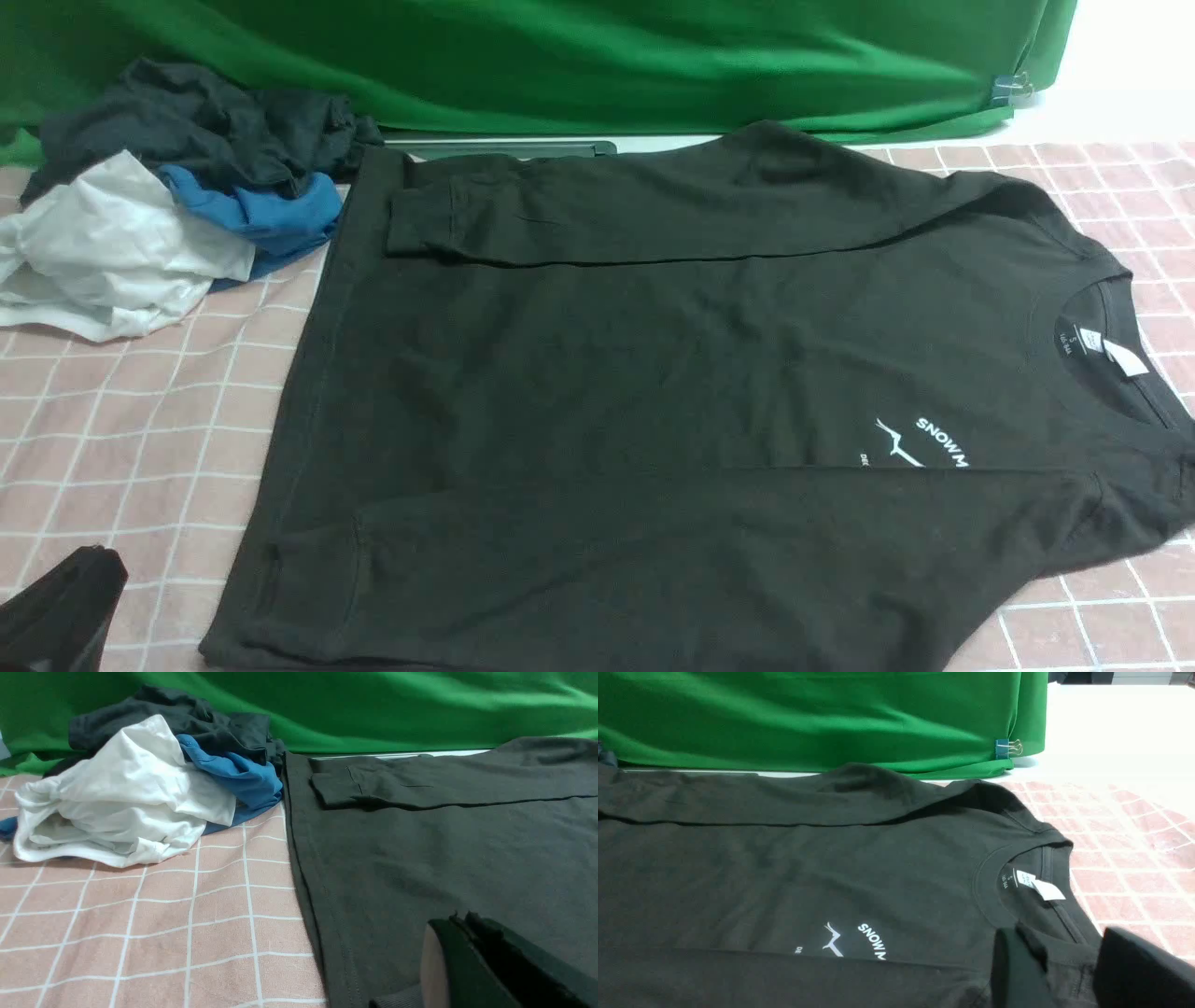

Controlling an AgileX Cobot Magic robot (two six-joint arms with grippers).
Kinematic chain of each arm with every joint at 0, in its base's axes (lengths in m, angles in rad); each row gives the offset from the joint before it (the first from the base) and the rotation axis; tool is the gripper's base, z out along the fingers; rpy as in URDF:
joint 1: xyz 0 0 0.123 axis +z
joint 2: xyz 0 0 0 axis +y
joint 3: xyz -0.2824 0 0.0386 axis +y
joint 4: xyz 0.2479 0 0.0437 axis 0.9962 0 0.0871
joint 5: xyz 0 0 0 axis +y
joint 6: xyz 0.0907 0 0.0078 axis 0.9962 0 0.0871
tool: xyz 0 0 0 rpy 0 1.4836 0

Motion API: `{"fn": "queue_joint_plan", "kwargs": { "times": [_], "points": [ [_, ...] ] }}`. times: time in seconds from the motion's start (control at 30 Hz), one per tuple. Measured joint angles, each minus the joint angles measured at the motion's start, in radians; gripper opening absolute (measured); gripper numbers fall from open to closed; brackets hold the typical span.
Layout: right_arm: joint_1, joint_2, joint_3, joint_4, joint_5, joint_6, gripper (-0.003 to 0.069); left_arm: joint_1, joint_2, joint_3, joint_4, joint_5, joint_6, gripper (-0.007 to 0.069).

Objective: Fold a long-sleeved shirt over a pink coffee tablecloth.
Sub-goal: 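Grasp the left edge of the dark T-shirt lying flat on the table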

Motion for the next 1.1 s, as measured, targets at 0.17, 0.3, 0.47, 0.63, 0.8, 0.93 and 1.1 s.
{"fn": "queue_joint_plan", "kwargs": {
  "times": [0.17,0.3,0.47,0.63,0.8,0.93,1.1],
  "points": [
    [0.0,0.0,0.0,0.0,0.0,0.0,0.024,0.0,0.0,0.0,0.0,0.0,0.0,0.002],
    [0.0,0.0,0.0,0.0,0.0,0.0,0.024,0.0,0.0,0.0,0.0,0.0,0.0,0.002],
    [0.0,0.0,0.0,0.0,0.0,0.0,0.024,0.0,0.0,0.0,0.0,0.0,0.0,0.002],
    [0.0,0.0,0.0,0.0,0.0,0.0,0.024,0.0,0.0,0.0,0.0,0.0,0.0,0.002],
    [0.0,0.0,0.0,0.0,0.0,0.0,0.024,0.0,0.0,0.0,0.0,0.0,0.0,0.002],
    [0.0,0.0,0.0,0.0,0.0,0.0,0.024,0.0,0.0,0.0,-0.047,-0.034,-0.006,0.002],
    [0.0,0.0,0.0,0.0,0.0,0.0,0.024,0.0,0.0,0.0,-0.356,-0.169,-0.098,0.002]
  ]
}}
